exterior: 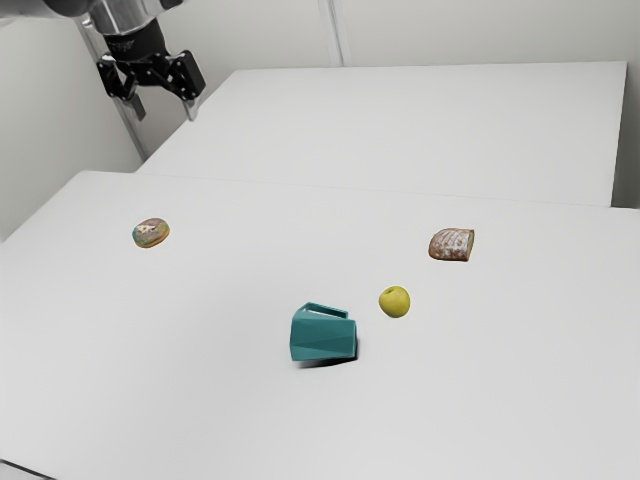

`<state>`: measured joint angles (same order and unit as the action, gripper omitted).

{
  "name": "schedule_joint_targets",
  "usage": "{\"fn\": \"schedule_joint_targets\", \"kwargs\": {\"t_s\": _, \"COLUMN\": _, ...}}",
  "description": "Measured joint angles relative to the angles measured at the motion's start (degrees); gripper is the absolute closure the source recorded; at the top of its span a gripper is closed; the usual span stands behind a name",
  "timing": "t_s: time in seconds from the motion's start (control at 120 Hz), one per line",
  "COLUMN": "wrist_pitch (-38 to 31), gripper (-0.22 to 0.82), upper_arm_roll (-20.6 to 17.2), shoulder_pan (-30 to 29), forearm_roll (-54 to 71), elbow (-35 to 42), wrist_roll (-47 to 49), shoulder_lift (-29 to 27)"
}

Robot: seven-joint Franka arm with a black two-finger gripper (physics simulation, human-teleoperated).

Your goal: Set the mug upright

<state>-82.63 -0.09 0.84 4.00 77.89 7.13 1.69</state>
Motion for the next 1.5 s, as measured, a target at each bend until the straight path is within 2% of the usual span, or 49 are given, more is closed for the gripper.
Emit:
{"fn": "schedule_joint_targets", "kwargs": {"t_s": 0.108, "wrist_pitch": 0.61, "gripper": 0.00, "upper_arm_roll": 0.14, "shoulder_pan": 0.33, "forearm_roll": -1.67, "elbow": 0.64, "wrist_roll": 0.00, "shoulder_lift": 0.03}}
{"fn": "schedule_joint_targets", "kwargs": {"t_s": 0.167, "wrist_pitch": -0.16, "gripper": 0.00, "upper_arm_roll": 1.32, "shoulder_pan": 1.38, "forearm_roll": -4.31, "elbow": 3.92, "wrist_roll": 0.00, "shoulder_lift": -0.72}}
{"fn": "schedule_joint_targets", "kwargs": {"t_s": 0.25, "wrist_pitch": -4.97, "gripper": 0.00, "upper_arm_roll": 3.19, "shoulder_pan": 2.81, "forearm_roll": -10.31, "elbow": 17.75, "wrist_roll": -0.06, "shoulder_lift": -6.77}}
{"fn": "schedule_joint_targets", "kwargs": {"t_s": 0.358, "wrist_pitch": -14.68, "gripper": 0.00, "upper_arm_roll": 3.76, "shoulder_pan": 0.25, "forearm_roll": -18.75, "elbow": 36.17, "wrist_roll": -0.82, "shoulder_lift": -14.01}}
{"fn": "schedule_joint_targets", "kwargs": {"t_s": 0.483, "wrist_pitch": -25.42, "gripper": 0.00, "upper_arm_roll": 5.34, "shoulder_pan": -0.45, "forearm_roll": -30.23, "elbow": 49.47, "wrist_roll": -4.40, "shoulder_lift": -15.32}}
{"fn": "schedule_joint_targets", "kwargs": {"t_s": 0.617, "wrist_pitch": -34.82, "gripper": 0.00, "upper_arm_roll": 5.99, "shoulder_pan": -1.00, "forearm_roll": -44.47, "elbow": 58.77, "wrist_roll": -11.22, "shoulder_lift": -14.02}}
{"fn": "schedule_joint_targets", "kwargs": {"t_s": 0.8, "wrist_pitch": -42.34, "gripper": 0.00, "upper_arm_roll": 6.73, "shoulder_pan": -2.29, "forearm_roll": -64.26, "elbow": 61.68, "wrist_roll": -23.77, "shoulder_lift": -6.05}}
{"fn": "schedule_joint_targets", "kwargs": {"t_s": 0.967, "wrist_pitch": -45.15, "gripper": 0.00, "upper_arm_roll": 7.96, "shoulder_pan": -3.39, "forearm_roll": -74.55, "elbow": 62.94, "wrist_roll": -34.49, "shoulder_lift": -1.62}}
{"fn": "schedule_joint_targets", "kwargs": {"t_s": 1.2, "wrist_pitch": -45.69, "gripper": 0.00, "upper_arm_roll": 7.69, "shoulder_pan": -6.12, "forearm_roll": -85.27, "elbow": 67.96, "wrist_roll": -46.39, "shoulder_lift": -3.74}}
{"fn": "schedule_joint_targets", "kwargs": {"t_s": 1.5, "wrist_pitch": -43.85, "gripper": 0.00, "upper_arm_roll": 7.57, "shoulder_pan": -0.69, "forearm_roll": -92.49, "elbow": 69.80, "wrist_roll": -57.98, "shoulder_lift": -4.04}}
